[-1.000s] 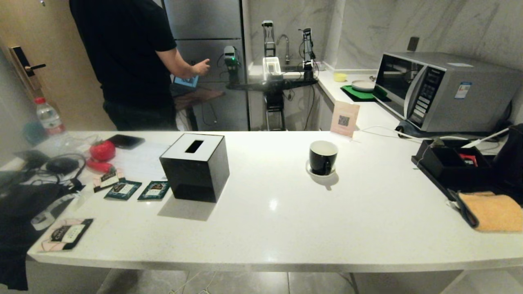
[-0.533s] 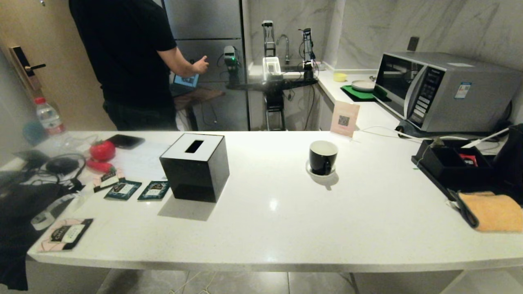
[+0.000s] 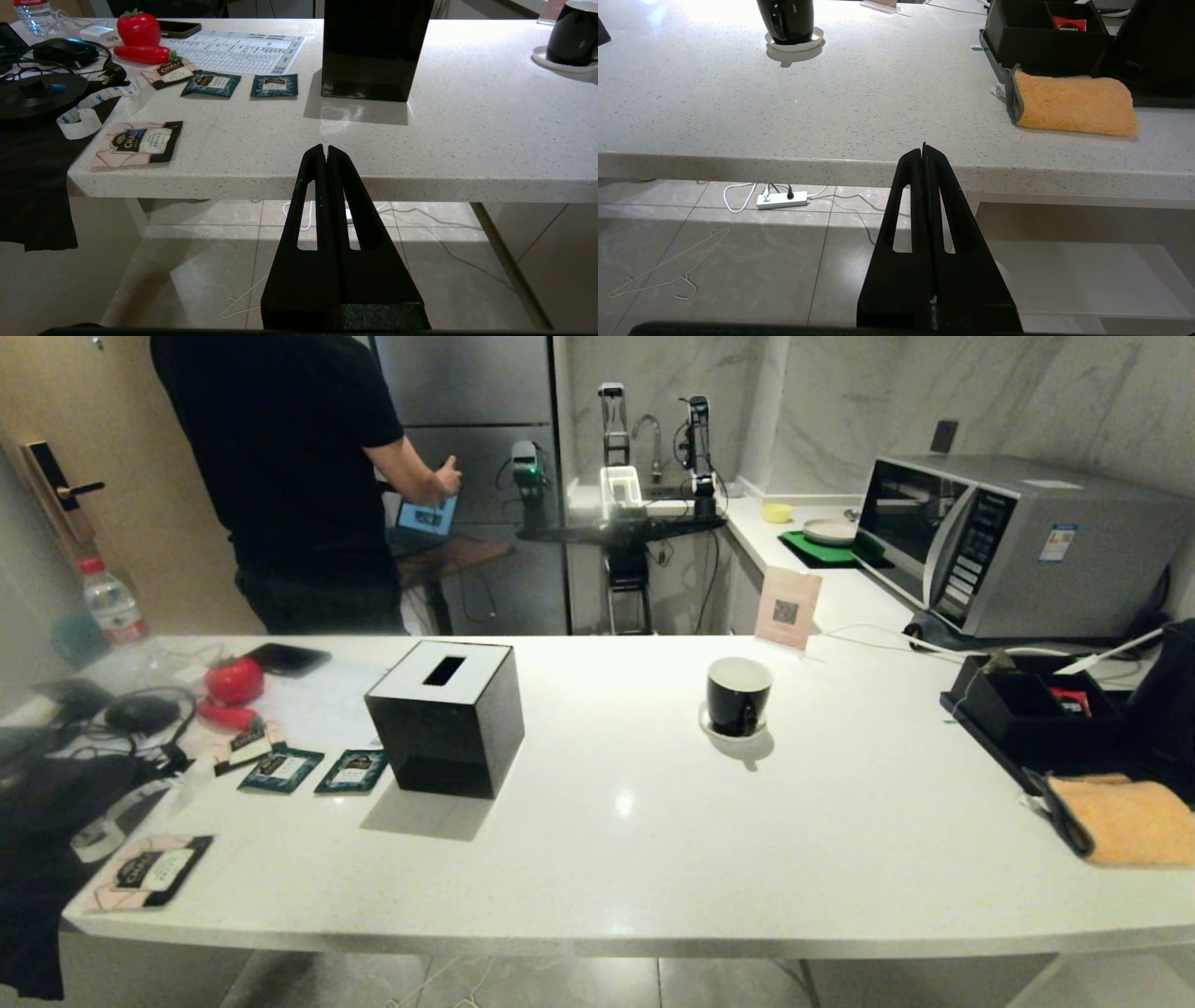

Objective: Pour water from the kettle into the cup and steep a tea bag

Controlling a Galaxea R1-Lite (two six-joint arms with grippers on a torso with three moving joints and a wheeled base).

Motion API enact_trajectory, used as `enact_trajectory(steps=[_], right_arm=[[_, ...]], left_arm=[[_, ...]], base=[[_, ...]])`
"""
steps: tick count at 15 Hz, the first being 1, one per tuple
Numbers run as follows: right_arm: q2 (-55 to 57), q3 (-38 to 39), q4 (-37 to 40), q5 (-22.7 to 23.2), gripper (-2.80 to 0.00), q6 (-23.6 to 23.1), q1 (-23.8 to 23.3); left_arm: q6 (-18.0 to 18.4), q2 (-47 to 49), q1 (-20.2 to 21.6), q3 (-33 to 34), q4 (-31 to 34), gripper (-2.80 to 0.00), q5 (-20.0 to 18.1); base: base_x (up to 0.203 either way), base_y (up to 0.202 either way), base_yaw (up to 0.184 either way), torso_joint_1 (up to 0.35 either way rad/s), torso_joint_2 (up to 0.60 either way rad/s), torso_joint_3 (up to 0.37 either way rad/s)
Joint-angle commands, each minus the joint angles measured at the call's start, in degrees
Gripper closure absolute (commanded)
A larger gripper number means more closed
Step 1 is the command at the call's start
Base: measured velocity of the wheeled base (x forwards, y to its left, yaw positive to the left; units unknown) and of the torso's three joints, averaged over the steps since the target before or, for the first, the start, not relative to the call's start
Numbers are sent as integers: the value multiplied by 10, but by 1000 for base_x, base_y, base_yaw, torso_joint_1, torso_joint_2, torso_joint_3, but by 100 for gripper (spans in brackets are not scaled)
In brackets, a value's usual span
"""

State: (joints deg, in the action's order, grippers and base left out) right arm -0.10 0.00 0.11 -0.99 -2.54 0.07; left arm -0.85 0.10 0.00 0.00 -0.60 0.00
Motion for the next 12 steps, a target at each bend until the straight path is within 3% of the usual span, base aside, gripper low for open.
enact_trajectory(steps=[1, 5, 12], right_arm=[[2, 0, 1, -2, 0, 3, 0], [1, 0, -15, -6, 0, 8, 0], [1, -33, -26, 27, 0, 5, 0]], left_arm=[[0, 0, 0, 0, 0, 0, 0], [0, 0, 0, 0, 0, 0, 0], [0, 0, 0, 0, 0, 0, 0]], base=[[0, 0, 0, 0, 0, 0], [0, 0, 0, 0, 0, 0], [0, 0, 0, 0, 0, 0]])
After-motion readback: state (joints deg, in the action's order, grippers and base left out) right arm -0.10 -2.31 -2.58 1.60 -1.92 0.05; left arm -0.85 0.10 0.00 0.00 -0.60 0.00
